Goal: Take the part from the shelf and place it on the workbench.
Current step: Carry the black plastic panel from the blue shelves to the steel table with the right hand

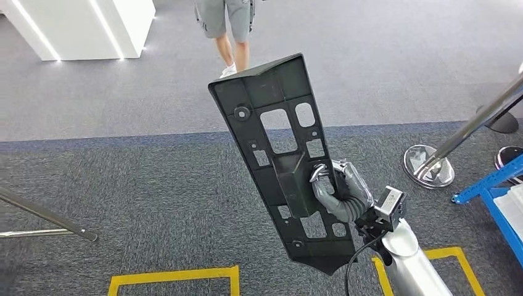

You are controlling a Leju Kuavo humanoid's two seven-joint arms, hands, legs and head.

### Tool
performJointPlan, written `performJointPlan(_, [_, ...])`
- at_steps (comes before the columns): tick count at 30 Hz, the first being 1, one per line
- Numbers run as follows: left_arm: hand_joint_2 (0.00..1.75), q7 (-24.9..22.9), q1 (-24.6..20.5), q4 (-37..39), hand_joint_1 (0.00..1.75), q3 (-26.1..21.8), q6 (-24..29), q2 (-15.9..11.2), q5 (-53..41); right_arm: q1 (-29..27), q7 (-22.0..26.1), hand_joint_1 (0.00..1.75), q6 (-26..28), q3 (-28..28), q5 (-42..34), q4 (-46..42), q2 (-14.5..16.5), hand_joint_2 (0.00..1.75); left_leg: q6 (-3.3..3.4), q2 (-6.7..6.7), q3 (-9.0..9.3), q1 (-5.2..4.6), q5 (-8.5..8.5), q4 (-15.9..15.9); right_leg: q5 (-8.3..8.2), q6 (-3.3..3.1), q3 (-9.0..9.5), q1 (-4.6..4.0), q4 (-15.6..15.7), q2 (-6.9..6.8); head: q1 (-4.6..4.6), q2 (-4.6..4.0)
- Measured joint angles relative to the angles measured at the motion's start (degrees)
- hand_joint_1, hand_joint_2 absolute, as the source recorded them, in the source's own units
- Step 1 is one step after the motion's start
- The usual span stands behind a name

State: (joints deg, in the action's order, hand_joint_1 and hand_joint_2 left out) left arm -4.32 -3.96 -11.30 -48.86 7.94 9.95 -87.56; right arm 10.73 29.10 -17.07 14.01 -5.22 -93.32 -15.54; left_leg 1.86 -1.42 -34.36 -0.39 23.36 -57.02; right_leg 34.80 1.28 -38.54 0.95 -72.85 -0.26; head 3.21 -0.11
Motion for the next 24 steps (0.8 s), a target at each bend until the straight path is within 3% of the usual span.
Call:
performJointPlan(1, [1.75, -0.02, 0.01, 0.00, 0.00, 0.01, -0.02, 0.07, 0.00, -0.19, -0.05, 1.75, 0.00, -0.07, 0.02, 0.23, 0.12, 1.75, -0.01, -0.78, 0.01, 0.00, 0.03, -0.10, -0.22, 0.07, -1.04, 0.05, -1.50, 0.12, 0.00, 0.00])
performJointPlan(2, [1.75, -0.03, 0.02, 0.01, 0.00, 0.01, -0.03, 0.11, 0.00, -0.32, -0.08, 1.75, 0.00, -0.10, 0.04, 0.44, 0.21, 1.75, -0.07, -1.58, 0.01, 0.02, 0.08, -0.26, -1.60, 0.11, -1.00, 0.15, -0.73, 0.19, 0.00, 0.00])
performJointPlan(3, [1.75, -0.04, 0.03, 0.01, 0.00, 0.01, -0.03, 0.16, 0.00, -0.37, -0.08, 1.75, 0.00, -0.17, 0.04, 0.57, 0.25, 1.75, -0.20, -2.38, 0.02, 0.05, 0.20, -0.53, -3.86, 0.16, 0.09, 0.31, 2.18, 0.47, 0.00, 0.00])
performJointPlan(5, [1.75, -0.05, -0.01, 0.01, 0.00, 0.02, -0.03, 0.25, 0.02, -0.37, -0.09, 1.75, 0.00, -0.35, 0.07, 0.71, 0.30, 1.75, -0.67, -3.80, -0.29, 0.08, 0.58, -1.39, -7.30, 0.21, 3.19, 0.74, 9.46, 2.56, 0.00, 0.00])
performJointPlan(7, [1.75, -0.14, -0.03, 0.02, 0.00, 0.02, -0.15, 0.28, 0.27, -0.42, -0.35, 1.75, 0.27, -0.57, 0.34, 0.78, 0.41, 1.75, -1.30, -4.97, -0.91, 0.14, 0.76, -1.98, -7.87, 0.07, 4.54, 0.82, 12.65, 4.18, -0.01, 0.00])
performJointPlan(9, [1.75, -0.30, 0.19, 0.02, 0.00, 0.01, -0.66, 0.28, 0.49, -0.67, -1.02, 1.75, 1.10, -0.76, 0.94, 0.38, 0.46, 1.75, -1.97, -6.07, -1.31, 0.31, 0.66, -2.00, -7.81, -0.44, 4.62, 0.68, 12.85, 3.46, -0.01, 0.00])
performJointPlan(10, [1.75, -0.35, 0.36, 0.02, 0.00, 0.01, -0.93, 0.27, 0.48, -0.95, -1.39, 1.75, 1.57, -0.95, 1.19, -0.21, 0.46, 1.75, -2.26, -5.67, -1.48, 0.29, 0.86, -2.28, -7.85, -0.80, 4.78, 0.69, 13.03, 2.82, 0.00, 0.00])
performJointPlan(12, [1.75, -0.38, 0.54, 0.02, 0.00, -0.01, -1.03, 0.25, 0.83, -1.87, -2.00, 1.75, 2.11, -1.80, 1.42, -2.02, 0.46, 1.75, -2.79, -2.93, -2.98, 0.22, 2.83, -5.51, -7.88, -1.52, 5.14, 0.72, 13.42, 1.30, 0.00, 0.00])
performJointPlan(14, [1.75, -0.26, 0.58, 0.02, 0.00, -0.33, -0.20, 0.24, 2.10, -2.46, -2.47, 1.75, 1.64, -2.89, 1.26, -3.47, 0.46, 1.75, -3.18, 0.01, -6.38, 0.34, 6.39, -12.76, -7.73, -1.95, 5.33, 0.37, 13.49, -0.28, 0.00, 0.00])
performJointPlan(16, [1.75, 0.20, 0.62, 0.02, 0.00, -0.97, 0.72, 0.23, 3.25, -2.09, -3.05, 1.75, 0.81, -3.45, 0.86, -3.88, 0.46, 1.75, -3.33, 0.71, -9.02, 0.53, 8.03, -18.18, -7.57, -2.07, 5.39, 0.10, 13.47, -1.69, 0.00, 0.00])
performJointPlan(17, [1.75, 0.64, 0.66, 0.02, 0.00, -1.20, 0.95, 0.18, 3.20, -1.76, -3.30, 1.75, 0.70, -3.57, 0.54, -3.90, 0.46, 1.75, -3.30, 0.83, -8.80, 0.57, 7.27, -17.79, -7.49, -2.05, 5.47, 0.03, 13.47, -2.32, 0.00, 0.00])
performJointPlan(18, [1.75, 1.15, 0.70, 0.02, 0.00, -1.26, 1.09, 0.08, 2.72, -1.57, -3.39, 1.75, 0.86, -3.72, 0.14, -3.98, 0.46, 1.75, -3.18, 1.07, -7.44, 0.56, 5.66, -15.20, -7.37, -1.98, 5.62, -0.02, 13.47, -2.95, 0.00, 0.00])
performJointPlan(20, [1.75, 2.09, 0.65, 0.02, 0.00, -1.06, 1.27, -0.43, 1.23, -1.99, -2.64, 1.75, 1.37, -4.36, -0.76, -4.56, 0.47, 1.75, -2.60, 3.07, -3.14, 0.15, 2.39, -7.06, -7.00, -1.69, 6.07, -0.21, 13.48, -4.25, 0.00, 0.00])
performJointPlan(22, [1.75, 2.60, 0.54, 0.01, 0.00, -0.90, 1.34, -1.08, 0.52, -2.97, -1.14, 1.75, 1.44, -5.29, -1.32, -5.39, 0.49, 1.75, -1.77, 4.55, -0.91, -0.46, 1.36, -2.58, -6.69, -1.26, 6.38, -0.44, 13.50, -5.40, 0.00, 0.00])
performJointPlan(24, [1.75, 2.75, 0.58, 0.01, 0.00, -0.89, 1.23, -1.70, 0.48, -3.62, -0.14, 1.75, 1.18, -5.88, -1.51, -6.00, 0.51, 1.75, -1.11, 3.77, -0.87, -0.72, 1.40, -2.03, -6.55, -0.79, 6.64, -0.54, 13.70, -6.39, 0.00, 0.00])
